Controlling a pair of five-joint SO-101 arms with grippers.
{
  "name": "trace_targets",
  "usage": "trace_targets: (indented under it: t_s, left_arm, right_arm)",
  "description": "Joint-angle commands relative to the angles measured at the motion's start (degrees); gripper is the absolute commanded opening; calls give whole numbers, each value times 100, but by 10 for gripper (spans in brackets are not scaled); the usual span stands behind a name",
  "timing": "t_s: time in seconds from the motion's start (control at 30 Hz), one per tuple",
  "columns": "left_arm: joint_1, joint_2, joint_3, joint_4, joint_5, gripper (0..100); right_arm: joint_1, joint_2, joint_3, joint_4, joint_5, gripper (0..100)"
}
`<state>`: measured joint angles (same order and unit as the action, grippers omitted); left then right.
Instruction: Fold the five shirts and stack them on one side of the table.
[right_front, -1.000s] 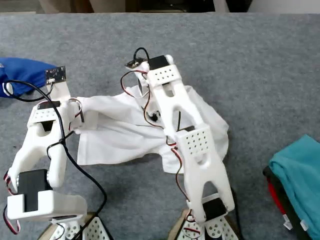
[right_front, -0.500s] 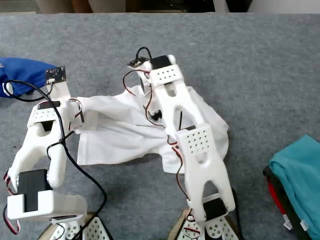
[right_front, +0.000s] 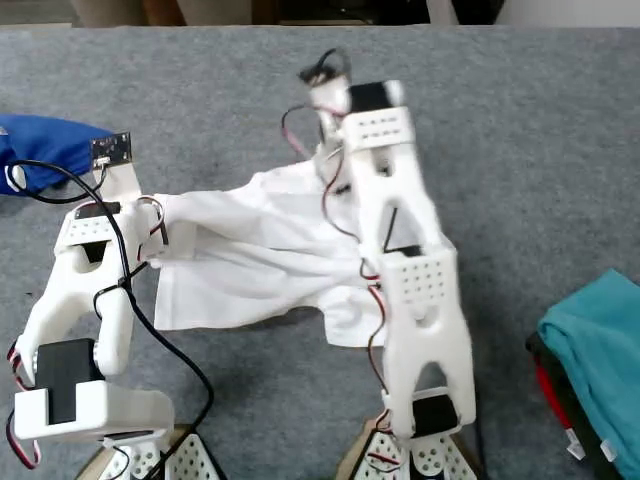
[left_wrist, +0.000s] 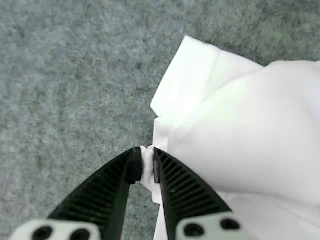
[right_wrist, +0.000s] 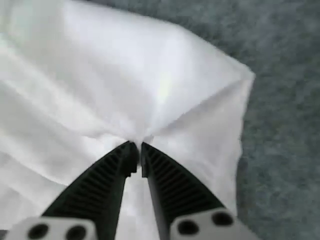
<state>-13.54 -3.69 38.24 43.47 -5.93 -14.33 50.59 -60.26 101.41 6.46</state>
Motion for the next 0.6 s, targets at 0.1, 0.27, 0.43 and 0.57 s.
trace_targets:
  t_s: [0.1,0.27,0.43,0.57]
  left_arm:
    - [9,-75,-615,44,220,19]
    - [97,-462,-1952,993,343,19]
    - [431,-1358,-3446,2207,475,19]
    - [686,-2185,-4413,3288,466,19]
  right_arm:
    - [541,-2343,-312,9,35,4]
    - [549,-3837,-303,-18,53,4]
    - [655,-4936,-312,-18,53,4]
    - [884,-5798,-312,-88,53,4]
